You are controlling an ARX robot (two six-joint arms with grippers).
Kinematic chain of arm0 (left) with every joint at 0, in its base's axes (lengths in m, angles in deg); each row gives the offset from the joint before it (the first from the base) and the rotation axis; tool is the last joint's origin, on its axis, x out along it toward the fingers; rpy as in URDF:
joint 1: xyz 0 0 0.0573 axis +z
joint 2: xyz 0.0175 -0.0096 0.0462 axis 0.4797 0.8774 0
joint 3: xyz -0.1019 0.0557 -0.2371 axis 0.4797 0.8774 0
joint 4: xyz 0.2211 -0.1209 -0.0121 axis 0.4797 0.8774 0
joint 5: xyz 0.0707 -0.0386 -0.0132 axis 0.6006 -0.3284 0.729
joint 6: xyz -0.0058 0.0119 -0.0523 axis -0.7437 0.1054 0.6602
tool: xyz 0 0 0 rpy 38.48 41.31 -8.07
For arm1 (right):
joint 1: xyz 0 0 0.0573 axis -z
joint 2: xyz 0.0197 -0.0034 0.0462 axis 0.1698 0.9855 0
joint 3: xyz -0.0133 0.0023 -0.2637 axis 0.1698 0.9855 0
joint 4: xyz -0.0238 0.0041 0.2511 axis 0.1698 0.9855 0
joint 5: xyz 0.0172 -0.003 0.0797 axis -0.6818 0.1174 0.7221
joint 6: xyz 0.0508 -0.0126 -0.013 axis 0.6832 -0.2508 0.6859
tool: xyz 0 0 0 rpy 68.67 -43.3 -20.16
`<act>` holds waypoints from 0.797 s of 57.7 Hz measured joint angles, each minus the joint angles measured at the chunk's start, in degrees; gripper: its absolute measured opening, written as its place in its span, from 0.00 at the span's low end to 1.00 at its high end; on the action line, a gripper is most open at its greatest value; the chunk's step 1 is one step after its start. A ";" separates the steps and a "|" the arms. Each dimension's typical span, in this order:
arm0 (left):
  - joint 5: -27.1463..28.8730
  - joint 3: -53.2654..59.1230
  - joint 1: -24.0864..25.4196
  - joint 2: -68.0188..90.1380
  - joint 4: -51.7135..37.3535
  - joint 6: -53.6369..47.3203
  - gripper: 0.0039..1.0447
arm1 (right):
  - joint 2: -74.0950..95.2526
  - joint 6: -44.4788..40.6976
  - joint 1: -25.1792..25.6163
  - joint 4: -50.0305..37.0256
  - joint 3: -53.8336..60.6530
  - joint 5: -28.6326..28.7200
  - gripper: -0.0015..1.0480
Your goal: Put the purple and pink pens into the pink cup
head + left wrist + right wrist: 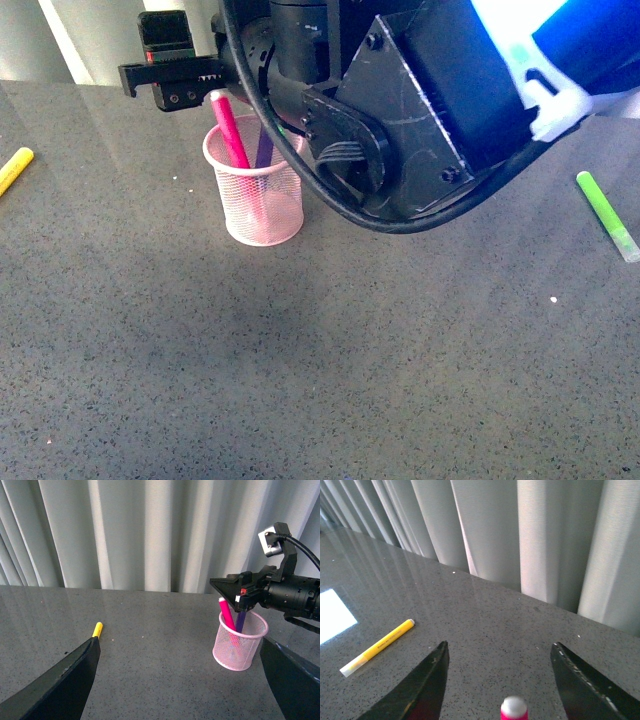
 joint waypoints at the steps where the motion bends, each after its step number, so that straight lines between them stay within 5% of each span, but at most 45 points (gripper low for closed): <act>1: 0.00 0.00 0.00 0.00 0.00 -0.02 0.94 | -0.42 0.02 0.13 -0.15 0.44 -0.50 0.69; 8: 0.00 0.02 0.00 0.00 0.00 -0.02 0.94 | -5.55 0.46 1.70 0.96 4.48 -5.33 0.95; 24: 0.02 0.00 0.00 0.00 0.00 0.00 0.94 | -7.23 0.28 2.25 0.79 4.92 -7.34 0.93; 28: -0.04 0.00 0.00 0.00 0.00 0.00 0.94 | -8.61 -3.72 1.86 -4.90 8.81 -22.18 0.82; 32: 0.11 0.00 0.00 0.00 0.00 -0.02 0.94 | -13.46 -6.23 2.95 -8.28 16.90 -31.19 0.70; 46: -0.02 0.00 0.00 -0.02 0.00 -0.02 0.94 | -34.73 -7.61 14.05 -15.93 44.50 -26.29 0.22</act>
